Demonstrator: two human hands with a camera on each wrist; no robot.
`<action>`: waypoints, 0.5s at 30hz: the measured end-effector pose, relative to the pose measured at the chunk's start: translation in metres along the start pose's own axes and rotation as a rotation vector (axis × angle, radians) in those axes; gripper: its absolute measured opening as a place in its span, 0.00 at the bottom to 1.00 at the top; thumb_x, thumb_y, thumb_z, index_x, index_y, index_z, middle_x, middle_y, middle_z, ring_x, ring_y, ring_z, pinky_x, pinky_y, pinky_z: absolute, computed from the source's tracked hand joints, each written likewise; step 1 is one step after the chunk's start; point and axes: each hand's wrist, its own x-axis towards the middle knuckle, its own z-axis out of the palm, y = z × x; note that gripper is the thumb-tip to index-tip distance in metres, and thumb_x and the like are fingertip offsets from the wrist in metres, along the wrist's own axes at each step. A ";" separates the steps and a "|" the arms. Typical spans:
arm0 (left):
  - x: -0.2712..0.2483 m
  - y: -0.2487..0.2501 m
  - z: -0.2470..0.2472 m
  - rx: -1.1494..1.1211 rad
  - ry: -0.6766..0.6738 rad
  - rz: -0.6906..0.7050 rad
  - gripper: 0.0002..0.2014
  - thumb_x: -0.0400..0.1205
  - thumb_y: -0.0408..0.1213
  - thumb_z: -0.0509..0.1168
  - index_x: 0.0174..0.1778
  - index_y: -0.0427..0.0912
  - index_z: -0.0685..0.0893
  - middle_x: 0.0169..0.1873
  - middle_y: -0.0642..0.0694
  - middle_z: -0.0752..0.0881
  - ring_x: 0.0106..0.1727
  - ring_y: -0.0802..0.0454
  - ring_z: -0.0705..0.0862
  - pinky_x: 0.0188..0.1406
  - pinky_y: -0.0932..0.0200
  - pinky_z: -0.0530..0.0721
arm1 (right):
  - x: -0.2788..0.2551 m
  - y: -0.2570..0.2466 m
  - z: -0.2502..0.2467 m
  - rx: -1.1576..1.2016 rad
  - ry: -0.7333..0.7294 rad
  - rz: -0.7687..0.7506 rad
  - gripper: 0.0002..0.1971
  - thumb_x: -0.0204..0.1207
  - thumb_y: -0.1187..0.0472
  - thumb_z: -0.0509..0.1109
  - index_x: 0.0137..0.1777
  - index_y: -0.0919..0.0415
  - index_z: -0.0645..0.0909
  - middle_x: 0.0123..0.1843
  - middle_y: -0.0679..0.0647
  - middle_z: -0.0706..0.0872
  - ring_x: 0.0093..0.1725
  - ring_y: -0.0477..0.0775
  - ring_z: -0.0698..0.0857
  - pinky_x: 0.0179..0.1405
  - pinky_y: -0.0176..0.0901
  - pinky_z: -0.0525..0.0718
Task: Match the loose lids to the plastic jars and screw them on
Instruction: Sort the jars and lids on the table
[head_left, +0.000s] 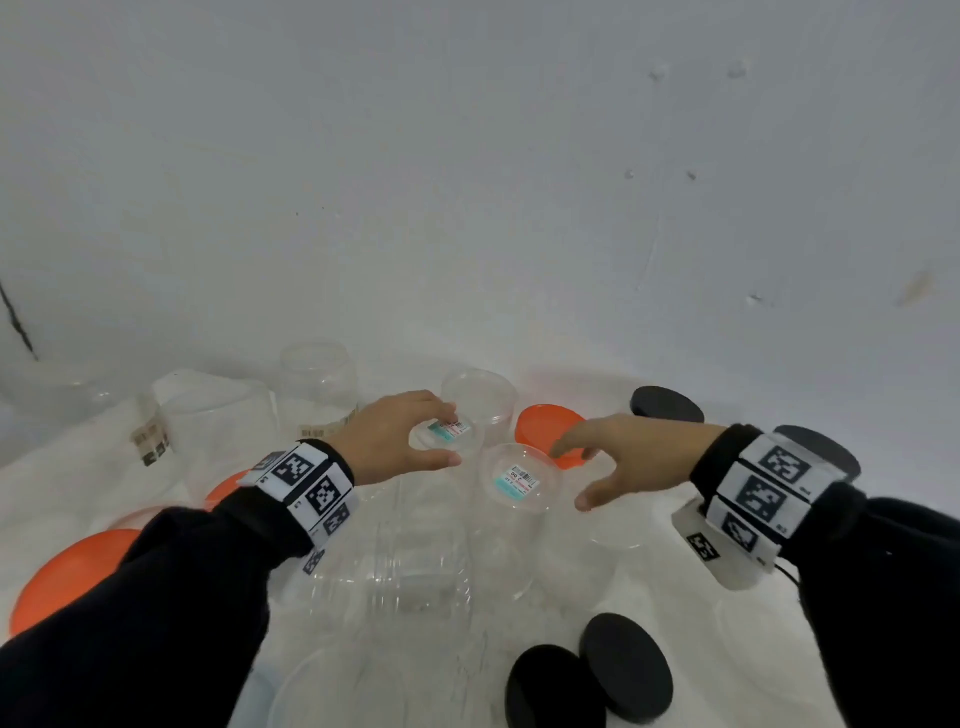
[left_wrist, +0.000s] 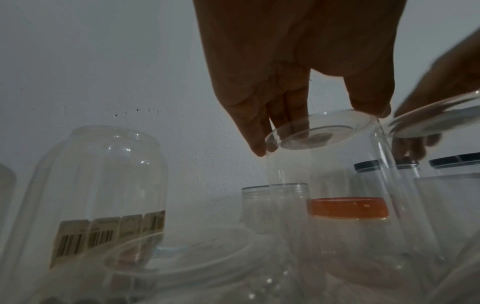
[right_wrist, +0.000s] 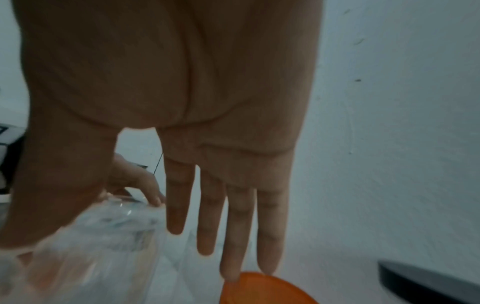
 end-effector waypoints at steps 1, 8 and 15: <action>0.000 0.001 0.000 0.001 0.000 0.000 0.39 0.62 0.71 0.60 0.65 0.50 0.80 0.64 0.59 0.79 0.64 0.60 0.76 0.66 0.59 0.72 | -0.002 0.002 0.008 0.026 0.001 0.003 0.35 0.71 0.47 0.75 0.77 0.48 0.65 0.74 0.44 0.72 0.69 0.45 0.72 0.71 0.42 0.70; -0.001 0.006 -0.003 0.034 -0.031 -0.027 0.37 0.64 0.67 0.61 0.66 0.49 0.80 0.66 0.56 0.78 0.65 0.57 0.76 0.66 0.57 0.72 | -0.001 0.014 0.056 -0.012 0.001 0.084 0.56 0.63 0.42 0.79 0.82 0.46 0.44 0.83 0.46 0.47 0.80 0.56 0.51 0.78 0.60 0.60; -0.007 0.008 -0.004 0.002 -0.046 -0.011 0.30 0.77 0.54 0.67 0.72 0.44 0.73 0.73 0.53 0.70 0.73 0.57 0.69 0.69 0.67 0.63 | -0.006 0.019 0.068 0.091 0.183 0.121 0.55 0.60 0.46 0.82 0.81 0.44 0.49 0.77 0.49 0.57 0.72 0.55 0.61 0.71 0.54 0.70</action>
